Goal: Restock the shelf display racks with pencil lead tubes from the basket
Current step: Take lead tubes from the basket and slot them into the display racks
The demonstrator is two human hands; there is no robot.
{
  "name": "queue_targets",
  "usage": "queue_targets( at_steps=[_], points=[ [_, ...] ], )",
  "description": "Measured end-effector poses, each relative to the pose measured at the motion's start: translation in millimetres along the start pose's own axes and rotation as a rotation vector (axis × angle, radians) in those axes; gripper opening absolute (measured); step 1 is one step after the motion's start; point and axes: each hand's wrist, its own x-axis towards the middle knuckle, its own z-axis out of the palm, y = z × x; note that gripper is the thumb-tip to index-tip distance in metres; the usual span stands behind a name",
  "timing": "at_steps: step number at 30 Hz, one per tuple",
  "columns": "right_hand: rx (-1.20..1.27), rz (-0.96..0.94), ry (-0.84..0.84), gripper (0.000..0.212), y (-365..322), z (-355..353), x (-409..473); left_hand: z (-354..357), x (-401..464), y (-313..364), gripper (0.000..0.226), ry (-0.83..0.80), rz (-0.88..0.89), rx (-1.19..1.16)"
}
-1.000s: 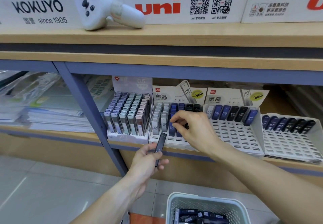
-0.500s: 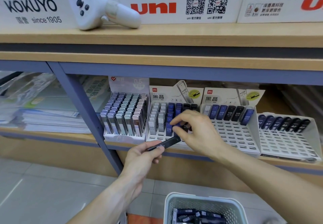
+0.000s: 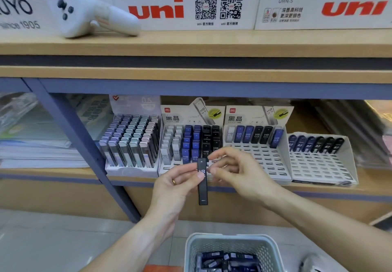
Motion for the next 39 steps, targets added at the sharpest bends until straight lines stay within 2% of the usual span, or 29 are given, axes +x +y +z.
queue_targets(
  at_steps=[2, 5, 7, 11, 15, 25, 32, 39],
  points=[
    [0.044, -0.006, 0.014, 0.031, 1, -4, -1, 5, -1, -1, 0.028, -0.031, 0.021, 0.055],
    [0.006, -0.031, 0.032, 0.030, 2, -4, 0, 8, -2, -3, 0.025, -0.064, 0.043, 0.087],
    [-0.054, -0.052, 0.120, 0.028, 4, -5, 5, 9, 1, -4, 0.023, -0.049, 0.047, 0.104],
    [-0.331, -0.195, 0.370, 0.029, 7, -18, 19, 8, 10, -8, 0.028, -0.008, 0.002, 0.165],
    [-0.454, -0.291, 0.447, 0.024, 12, -18, 27, 10, 18, -15, 0.033, -0.020, -0.053, 0.262],
    [-0.579, -0.385, 0.361, 0.024, 23, -6, 34, 20, 26, -23, 0.030, -0.031, -0.114, 0.304],
    [-0.620, -0.318, 0.369, 0.022, 32, -10, 42, 16, 26, -24, 0.035, -0.054, -0.124, 0.353],
    [-0.689, -0.278, 0.328, 0.036, 30, -8, 34, 15, 27, -24, 0.038, -0.099, -0.061, 0.539]
  ],
)
